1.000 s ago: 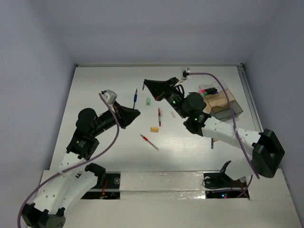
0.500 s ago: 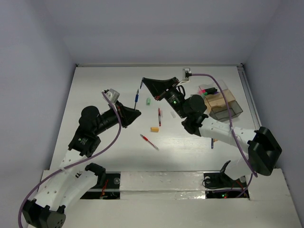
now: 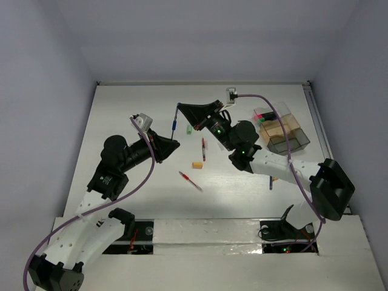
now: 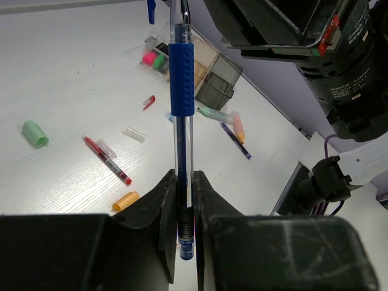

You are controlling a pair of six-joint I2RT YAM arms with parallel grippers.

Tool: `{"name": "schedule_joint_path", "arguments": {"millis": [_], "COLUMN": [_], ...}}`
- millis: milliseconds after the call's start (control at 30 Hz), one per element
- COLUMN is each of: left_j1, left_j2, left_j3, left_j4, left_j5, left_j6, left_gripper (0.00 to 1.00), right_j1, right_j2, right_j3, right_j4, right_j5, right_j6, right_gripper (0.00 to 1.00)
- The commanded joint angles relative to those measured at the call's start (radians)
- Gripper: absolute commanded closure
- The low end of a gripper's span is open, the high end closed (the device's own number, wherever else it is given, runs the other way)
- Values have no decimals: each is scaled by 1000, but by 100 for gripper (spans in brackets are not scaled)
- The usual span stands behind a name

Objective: Sort the stationery into containers
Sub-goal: Close the pen cap on the pen.

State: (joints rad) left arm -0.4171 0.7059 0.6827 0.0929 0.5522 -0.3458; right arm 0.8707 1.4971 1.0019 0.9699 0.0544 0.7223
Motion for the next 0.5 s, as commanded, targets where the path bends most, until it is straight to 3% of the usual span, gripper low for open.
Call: {"name": "schedule_joint_path", "arguments": {"millis": [0,467], "left_j1": [5,5], "left_j2": [1,9], "left_j3": [18,21], "left_j4": [22,13], "left_j5": [8,-1], "left_j6": [8,11], "left_gripper": [100,100], "right_j1": [-1,8], "right_j2": [-1,-5], "right_j3": [50,53], "right_j4": [50,55], "right_j5": [-8,-28], "right_j6": [-14,-24], "right_gripper": [100,100]}}
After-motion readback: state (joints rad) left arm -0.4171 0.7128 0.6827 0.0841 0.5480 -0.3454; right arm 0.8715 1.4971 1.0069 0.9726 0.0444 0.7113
